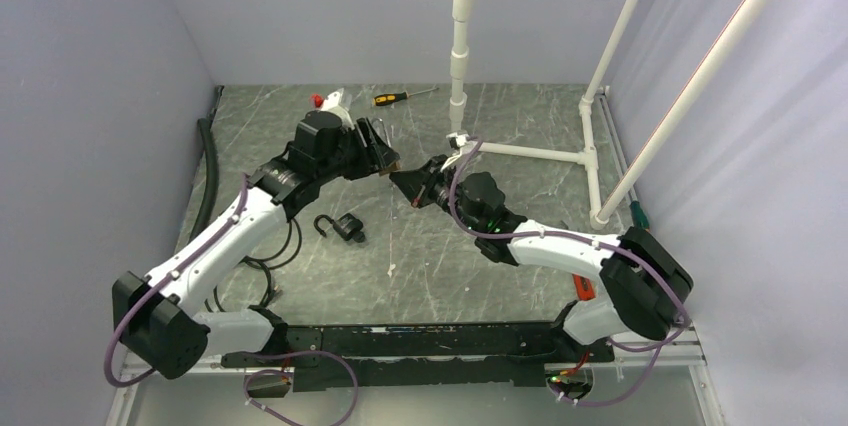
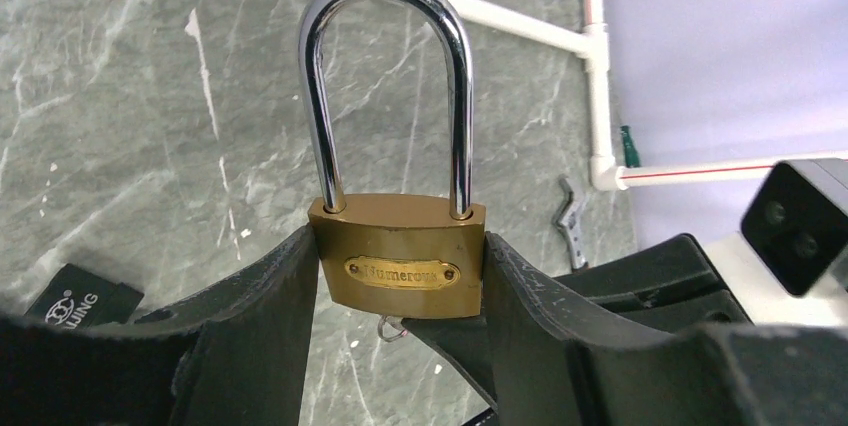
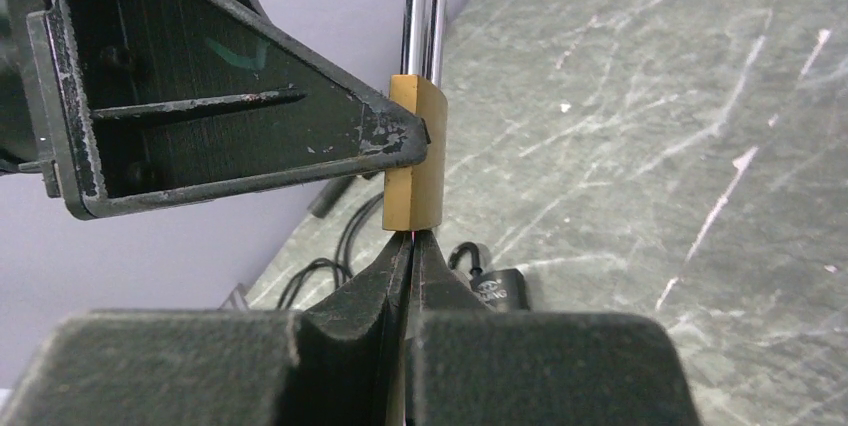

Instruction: Unlock with the key

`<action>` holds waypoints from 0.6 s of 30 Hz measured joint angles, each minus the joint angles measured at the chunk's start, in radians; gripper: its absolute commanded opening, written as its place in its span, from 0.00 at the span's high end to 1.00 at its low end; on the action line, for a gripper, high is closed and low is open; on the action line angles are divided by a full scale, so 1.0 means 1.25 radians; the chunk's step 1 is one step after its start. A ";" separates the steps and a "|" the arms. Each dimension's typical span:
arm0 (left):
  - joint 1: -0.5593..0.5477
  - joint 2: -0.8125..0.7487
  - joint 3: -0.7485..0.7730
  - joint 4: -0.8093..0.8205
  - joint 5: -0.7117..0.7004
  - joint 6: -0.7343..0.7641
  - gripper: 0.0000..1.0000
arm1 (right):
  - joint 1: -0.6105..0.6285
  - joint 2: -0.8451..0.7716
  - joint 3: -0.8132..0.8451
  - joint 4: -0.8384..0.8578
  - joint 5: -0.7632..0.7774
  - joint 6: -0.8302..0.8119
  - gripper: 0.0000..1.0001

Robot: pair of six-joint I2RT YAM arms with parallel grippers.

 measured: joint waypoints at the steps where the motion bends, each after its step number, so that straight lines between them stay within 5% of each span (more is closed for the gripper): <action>1: -0.001 -0.011 0.000 0.001 0.004 0.001 1.00 | 0.000 -0.008 0.000 0.003 -0.006 0.000 1.00; 18: -0.001 -0.184 -0.105 0.112 0.114 -0.017 1.00 | 0.006 -0.123 -0.044 0.040 -0.089 0.042 1.00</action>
